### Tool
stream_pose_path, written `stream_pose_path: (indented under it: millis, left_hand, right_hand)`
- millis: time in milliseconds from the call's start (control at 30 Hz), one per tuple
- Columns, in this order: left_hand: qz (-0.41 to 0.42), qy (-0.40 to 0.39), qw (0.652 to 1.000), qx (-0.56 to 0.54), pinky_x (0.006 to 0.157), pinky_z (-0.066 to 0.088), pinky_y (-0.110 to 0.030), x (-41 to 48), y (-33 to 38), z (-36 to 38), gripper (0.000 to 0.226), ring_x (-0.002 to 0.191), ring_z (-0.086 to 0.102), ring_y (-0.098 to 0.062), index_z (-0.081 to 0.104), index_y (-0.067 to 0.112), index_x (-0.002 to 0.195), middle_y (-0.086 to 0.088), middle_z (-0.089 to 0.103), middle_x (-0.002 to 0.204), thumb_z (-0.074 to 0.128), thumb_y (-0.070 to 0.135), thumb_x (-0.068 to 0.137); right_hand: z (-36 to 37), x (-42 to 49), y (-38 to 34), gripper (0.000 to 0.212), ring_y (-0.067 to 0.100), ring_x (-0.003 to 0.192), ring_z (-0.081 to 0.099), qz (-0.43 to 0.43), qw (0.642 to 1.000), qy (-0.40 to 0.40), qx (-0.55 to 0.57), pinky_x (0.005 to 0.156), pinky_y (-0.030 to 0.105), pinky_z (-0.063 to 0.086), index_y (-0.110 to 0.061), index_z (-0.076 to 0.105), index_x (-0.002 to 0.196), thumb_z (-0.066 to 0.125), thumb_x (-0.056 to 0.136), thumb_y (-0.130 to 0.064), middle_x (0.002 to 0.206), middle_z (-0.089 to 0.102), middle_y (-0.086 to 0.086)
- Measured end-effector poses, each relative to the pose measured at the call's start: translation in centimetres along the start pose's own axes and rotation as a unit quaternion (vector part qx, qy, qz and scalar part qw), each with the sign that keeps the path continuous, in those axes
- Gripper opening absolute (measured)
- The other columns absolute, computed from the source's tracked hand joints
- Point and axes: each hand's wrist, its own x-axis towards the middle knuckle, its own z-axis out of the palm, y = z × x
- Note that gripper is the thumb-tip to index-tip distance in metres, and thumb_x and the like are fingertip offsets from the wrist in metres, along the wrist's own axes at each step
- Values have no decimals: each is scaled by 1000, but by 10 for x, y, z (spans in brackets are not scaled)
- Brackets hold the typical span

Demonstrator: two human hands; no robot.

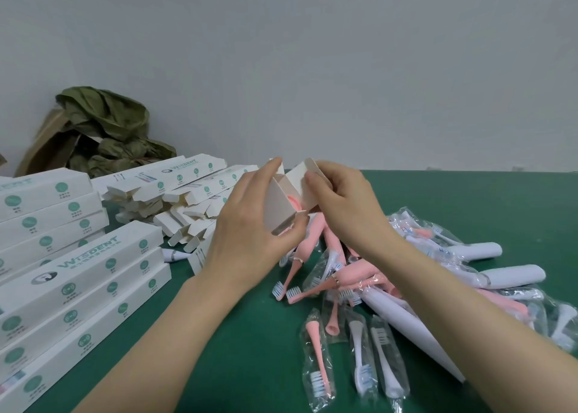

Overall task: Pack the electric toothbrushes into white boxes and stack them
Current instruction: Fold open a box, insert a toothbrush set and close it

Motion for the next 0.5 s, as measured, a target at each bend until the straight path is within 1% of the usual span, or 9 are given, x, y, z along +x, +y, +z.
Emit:
stream_pose_path:
  millis: [33,67,100,167,233,267,333,433,500]
  left_hand:
    - [3,-30,1000,-8,86,20,7,0,-2,0,77,99,38,5,43,14,137,10,46,112,73,39,70]
    - [2,-62,998,-16,87,18,8,-1,-3,1,86,101,33,9,36,19,141,14,41,115,72,45,68]
    - [-9,-82,996,-26,87,17,8,-1,-5,1,93,103,31,12,28,25,144,17,38,117,71,50,65]
    - [-57,-71,994,-66,86,24,6,0,-5,1,94,105,34,13,20,39,142,22,41,118,72,52,66]
    - [-69,-25,993,-96,82,32,0,1,-4,1,76,103,44,9,31,36,134,22,49,112,72,46,71]
    - [-57,-4,993,-103,81,35,-3,1,-3,1,61,101,47,6,40,33,125,21,51,107,71,42,74]
    - [-40,21,993,-113,79,37,-8,1,0,-1,37,95,50,2,46,33,108,19,54,99,68,34,78]
    - [-25,36,992,-122,76,33,-5,2,5,-3,21,89,47,6,48,28,96,16,53,91,61,27,80]
    - [-17,44,991,-125,75,32,-4,2,8,-4,16,86,47,7,49,24,91,14,53,87,53,30,77]
  right_hand:
    - [1,0,1,30,26,61,46,-4,1000,-2,1,59,36,38,3,51,75,43,97,-16,66,53,14]
    - [1,-1,0,34,35,65,48,-12,1000,-2,6,60,39,39,8,50,75,41,98,-15,68,55,23]
    - [1,-1,-1,34,37,68,50,-17,1000,2,13,62,41,42,11,51,78,40,98,-15,73,56,28]
    - [0,-2,-2,34,38,69,52,-25,999,1,34,63,41,43,12,52,79,41,98,-15,78,56,31]
    - [1,-3,-6,35,37,71,55,-31,998,-5,52,67,43,46,11,54,79,41,98,-15,75,57,29]
    - [2,-5,-7,35,36,72,57,-34,998,-9,61,70,46,50,9,56,80,41,99,-17,74,59,25]
    - [5,-8,-11,38,33,76,60,-31,996,-12,78,77,51,50,7,58,86,39,100,-23,78,63,22]
    - [9,-12,-12,41,29,93,61,-2,995,-13,102,88,50,47,2,60,97,35,101,-30,96,68,15]
    - [13,-14,-12,32,20,97,63,11,992,-25,124,92,46,48,-14,66,97,36,102,-27,100,70,2]
